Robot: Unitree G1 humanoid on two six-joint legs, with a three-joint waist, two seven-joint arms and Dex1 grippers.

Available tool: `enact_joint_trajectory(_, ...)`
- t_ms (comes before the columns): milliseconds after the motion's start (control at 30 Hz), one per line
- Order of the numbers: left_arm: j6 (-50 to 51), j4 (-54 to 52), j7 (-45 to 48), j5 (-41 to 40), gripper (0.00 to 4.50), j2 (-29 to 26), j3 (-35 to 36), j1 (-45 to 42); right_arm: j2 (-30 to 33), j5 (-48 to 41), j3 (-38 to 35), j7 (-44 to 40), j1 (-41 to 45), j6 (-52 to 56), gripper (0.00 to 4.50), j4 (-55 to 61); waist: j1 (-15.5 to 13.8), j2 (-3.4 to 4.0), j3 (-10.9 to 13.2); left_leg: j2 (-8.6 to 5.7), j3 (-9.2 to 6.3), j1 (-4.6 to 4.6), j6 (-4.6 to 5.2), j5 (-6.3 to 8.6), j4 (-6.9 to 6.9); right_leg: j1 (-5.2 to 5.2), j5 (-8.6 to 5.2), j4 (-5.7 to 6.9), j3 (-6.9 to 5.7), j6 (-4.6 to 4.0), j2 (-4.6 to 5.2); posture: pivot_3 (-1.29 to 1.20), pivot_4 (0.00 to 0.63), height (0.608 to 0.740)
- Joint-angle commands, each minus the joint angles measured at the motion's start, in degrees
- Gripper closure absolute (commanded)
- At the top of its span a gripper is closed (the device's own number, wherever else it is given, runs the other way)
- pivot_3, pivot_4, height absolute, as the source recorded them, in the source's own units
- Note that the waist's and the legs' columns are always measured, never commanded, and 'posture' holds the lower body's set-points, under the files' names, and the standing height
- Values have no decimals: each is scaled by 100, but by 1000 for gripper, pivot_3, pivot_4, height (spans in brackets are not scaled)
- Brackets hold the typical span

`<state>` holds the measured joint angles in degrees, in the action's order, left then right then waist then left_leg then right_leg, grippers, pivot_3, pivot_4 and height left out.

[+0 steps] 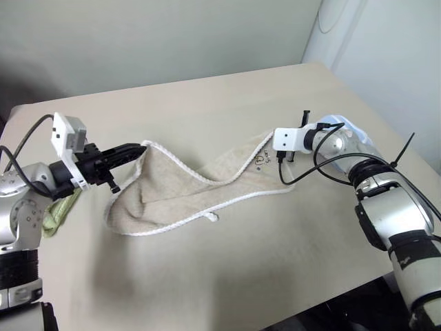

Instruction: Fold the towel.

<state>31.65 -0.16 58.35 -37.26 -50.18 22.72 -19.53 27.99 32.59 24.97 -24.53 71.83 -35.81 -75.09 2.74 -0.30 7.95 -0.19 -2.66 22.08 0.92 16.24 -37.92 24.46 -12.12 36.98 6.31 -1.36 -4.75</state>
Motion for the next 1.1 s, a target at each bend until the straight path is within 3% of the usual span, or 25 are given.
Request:
enact_joint_trajectory(33,-12,-284,-155,-177,4490,110,288,149,113,-198,-201,-68,40,-84,4500,128,3,0,0,0,-1,0,-1,0,-1,0,0,1,0,0,-1,0,150,740)
enact_joint_trajectory(400,-450,303,-1211,-72,4490,455,718,-545,477,-162,-292,111,440,99,4500,114,-12,-1,0,0,-2,0,-1,-1,-15,-5,1,6,0,1,1,0,150,740)
enact_joint_trajectory(700,-1597,2026,-1735,776,4490,672,142,-2508,800,231,-136,771,1279,639,4500,-64,-5,-1,0,0,-3,6,-1,-2,-7,5,1,3,0,1,0,0,150,740)
enact_joint_trajectory(867,-2037,2859,-1650,980,4490,580,2,-3580,977,210,-270,812,1734,697,4500,-78,22,-1,0,0,-5,59,-2,-2,-12,51,1,3,-2,1,0,0,150,740)
enact_joint_trajectory(967,-2003,2875,-1304,902,4490,352,61,-3621,1131,45,-406,559,1792,572,4500,-51,45,-1,0,0,-5,81,-9,-7,-13,75,0,1,-2,1,0,0,150,740)
enact_joint_trajectory(1100,-1440,2108,-858,487,4490,-39,342,-2940,1411,-472,-798,-283,1630,252,4500,59,101,-1,0,0,1,105,-28,-19,-9,103,-1,2,1,-1,-1,0,150,740)
